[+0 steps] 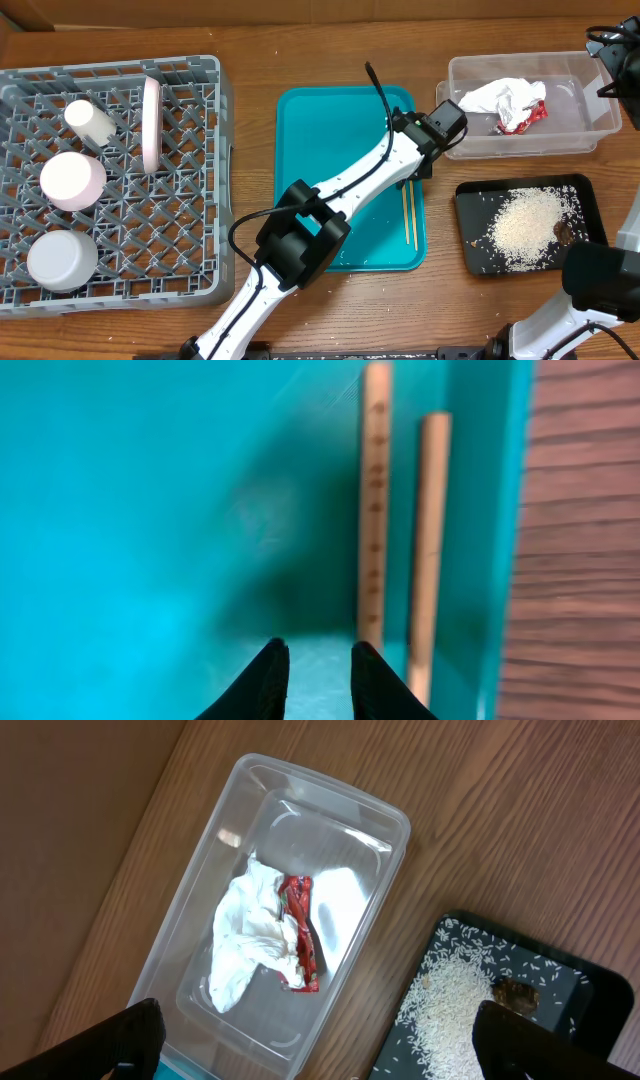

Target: Sort waste into correct bins and load items into the dishwasher

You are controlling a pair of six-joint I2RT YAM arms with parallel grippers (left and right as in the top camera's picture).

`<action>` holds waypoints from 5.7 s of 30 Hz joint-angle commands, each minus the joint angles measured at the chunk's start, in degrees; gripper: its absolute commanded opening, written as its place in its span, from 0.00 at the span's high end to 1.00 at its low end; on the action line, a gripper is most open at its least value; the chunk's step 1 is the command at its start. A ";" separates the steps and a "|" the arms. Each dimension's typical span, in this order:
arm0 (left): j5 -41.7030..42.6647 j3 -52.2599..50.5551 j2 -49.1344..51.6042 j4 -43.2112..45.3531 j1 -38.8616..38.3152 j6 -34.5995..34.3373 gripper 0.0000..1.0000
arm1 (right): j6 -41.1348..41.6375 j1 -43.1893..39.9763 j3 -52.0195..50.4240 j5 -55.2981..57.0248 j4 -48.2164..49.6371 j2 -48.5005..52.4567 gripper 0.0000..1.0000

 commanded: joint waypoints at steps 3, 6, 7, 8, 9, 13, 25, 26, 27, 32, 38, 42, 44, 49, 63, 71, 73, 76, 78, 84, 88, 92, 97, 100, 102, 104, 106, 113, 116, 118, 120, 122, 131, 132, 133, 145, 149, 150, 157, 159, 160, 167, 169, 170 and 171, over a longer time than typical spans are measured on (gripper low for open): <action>0.35 -2.29 0.85 1.86 -0.09 -2.45 0.75 | 0.20 0.04 0.83 0.55 0.22 -0.87 0.00; 0.31 -2.29 0.85 2.95 -0.07 -2.43 0.76 | 0.20 0.04 0.83 0.55 0.22 -0.87 0.00; 0.31 -2.29 0.83 3.30 -0.07 -2.43 0.76 | 0.20 0.04 0.83 0.55 0.22 -0.87 0.00; 0.31 -2.23 0.79 3.32 -0.07 -2.43 0.78 | 0.20 0.04 0.83 0.55 0.22 -0.87 0.00; 0.33 -2.19 0.61 3.26 -0.07 -2.40 0.80 | 0.20 0.04 0.83 0.55 0.22 -0.87 0.00; 0.33 -0.24 -0.52 -0.02 0.20 -2.45 0.84 | 0.20 0.04 0.83 0.55 0.22 -0.87 0.00; 7.30 3.50 -1.97 -0.28 -0.13 3.17 0.73 | 0.20 0.04 0.83 0.55 0.22 -0.87 0.00; 6.80 2.91 -1.97 -0.17 -0.24 3.17 0.73 | 0.20 0.04 0.83 0.55 0.22 -0.87 0.00; 6.01 1.99 -1.97 0.04 -0.22 3.17 0.73 | 0.20 0.04 0.83 0.55 0.22 -0.87 0.00; 5.20 -2.16 -1.97 1.60 -0.20 3.13 0.72 | 0.20 0.04 0.83 0.55 0.22 -0.87 0.00; 5.25 -4.83 -1.97 3.19 0.00 3.13 0.71 | 0.20 0.04 0.83 0.55 0.22 -0.87 0.00; 5.22 -5.77 -1.97 4.17 0.00 3.15 0.73 | 0.20 0.04 0.83 0.55 0.22 -0.87 0.00; 5.25 -5.84 -1.97 4.04 -0.07 3.15 0.80 | 0.20 0.04 0.83 0.55 0.22 -0.87 0.00; 5.88 -3.89 -2.40 2.43 0.72 7.76 0.96 | 0.20 0.04 0.83 0.55 0.22 -0.87 0.00; -0.92 13.77 -15.52 -26.75 13.99 21.66 0.96 | 0.20 0.04 0.83 0.55 0.22 -0.87 0.00; -6.10 13.75 -20.52 -35.98 26.69 27.32 0.96 | 0.20 0.04 0.83 0.55 0.22 -0.87 0.00; -5.97 13.27 -20.35 -35.54 29.62 29.42 0.96 | 0.20 0.04 0.83 0.55 0.22 -0.87 0.00; -5.75 10.97 -20.33 -33.59 33.05 32.02 0.96 | 0.20 0.04 0.83 0.55 0.22 -0.87 0.00; -5.77 9.11 -20.33 -31.89 34.95 33.24 0.96 | 0.20 0.04 0.83 0.55 0.22 -0.87 0.00; -5.75 3.13 -20.33 -23.30 39.78 40.72 0.96 | 0.20 0.04 0.83 0.55 0.22 -0.87 0.00; -5.95 0.79 -20.31 -19.80 42.93 40.70 0.96 | 0.20 0.04 0.83 0.55 0.22 -0.87 0.00; -2.64 0.66 -20.31 -19.74 44.59 44.39 0.96 | 0.20 0.04 0.83 0.55 0.22 -0.87 0.00; -1.20 -0.37 -20.28 -18.36 44.65 45.62 0.94 | 0.20 0.04 0.83 0.55 0.22 -0.87 0.00; -1.22 -0.85 -20.28 -18.34 44.65 45.59 0.62 | 0.20 0.04 0.83 0.55 0.22 -0.87 0.00; -1.31 -0.85 -20.28 -18.16 44.65 44.78 0.55 | 0.20 0.04 0.83 0.55 0.22 -0.87 0.00; -1.31 -0.85 -20.28 -17.64 44.70 42.82 0.52 | 0.20 0.04 0.83 0.55 0.22 -0.87 0.00; -1.25 -0.74 -20.28 -17.31 44.68 40.41 0.53 | 0.20 0.04 0.83 0.55 0.22 -0.87 0.00; 6.16 6.32 -20.41 -21.11 43.67 37.86 0.58 | 0.20 0.04 0.83 0.55 0.22 -0.87 0.00; 16.63 13.40 -20.41 -22.71 43.04 37.86 0.56 | 0.20 0.04 0.83 0.55 0.22 -0.87 0.00; 26.99 16.52 -20.41 -22.45 42.29 37.86 0.55 | 0.20 0.04 0.83 0.55 0.22 -0.87 0.00; 39.60 17.51 -20.41 -21.03 40.59 37.86 0.52 | 0.20 0.04 0.83 0.55 0.22 -0.87 0.00; 46.31 17.27 -20.28 -20.57 38.25 37.66 0.50 | 0.20 0.04 0.83 0.55 0.22 -0.87 0.00; 29.75 6.69 -19.87 -15.50 20.81 17.86 0.47 | 0.20 0.04 0.83 0.55 0.22 -0.87 0.00; 28.04 4.74 -19.87 -13.60 18.64 15.76 0.47 | 0.20 0.04 0.83 0.55 0.22 -0.87 0.00; 26.38 2.60 -19.87 -11.37 16.41 13.68 0.47 | 0.20 0.04 0.83 0.55 0.22 -0.87 0.00; 3.76 -17.68 -19.87 11.02 0.68 -2.03 0.46 | 0.20 0.04 0.83 0.55 0.22 -0.87 0.00; -2.49 -22.05 -19.78 16.52 -1.64 -1.99 0.46 | 0.20 0.04 0.83 0.55 0.22 -0.87 0.00; -4.42 -23.15 -19.78 17.59 -2.08 -1.99 0.45 | 0.20 0.04 0.83 0.55 0.22 -0.87 0.00; -7.82 -29.57 -19.76 25.49 -2.62 -1.38 0.47 | 0.20 0.04 0.83 0.55 0.22 -0.87 0.00; -7.63 -30.95 -19.76 28.46 -2.64 -0.22 0.46 | 0.20 0.04 0.83 0.55 0.22 -0.87 0.00; -7.45 -31.39 -19.76 29.53 -2.69 0.50 0.46 | 0.20 0.04 0.83 0.55 0.22 -0.87 0.00; -7.30 -31.65 -19.45 31.80 -2.80 5.38 0.46 | 0.20 0.04 0.83 0.55 0.22 -0.87 0.00; -7.26 -31.65 -18.40 31.85 -2.80 5.84 0.45 | 0.20 0.04 0.83 0.55 0.22 -0.87 0.00; -7.19 -31.65 -17.84 31.98 -2.80 6.14 0.44 | 0.20 0.04 0.83 0.55 0.22 -0.87 0.00; -7.19 -31.65 -17.00 31.98 -2.80 6.25 0.43 | 0.20 0.04 0.83 0.55 0.22 -0.87 0.00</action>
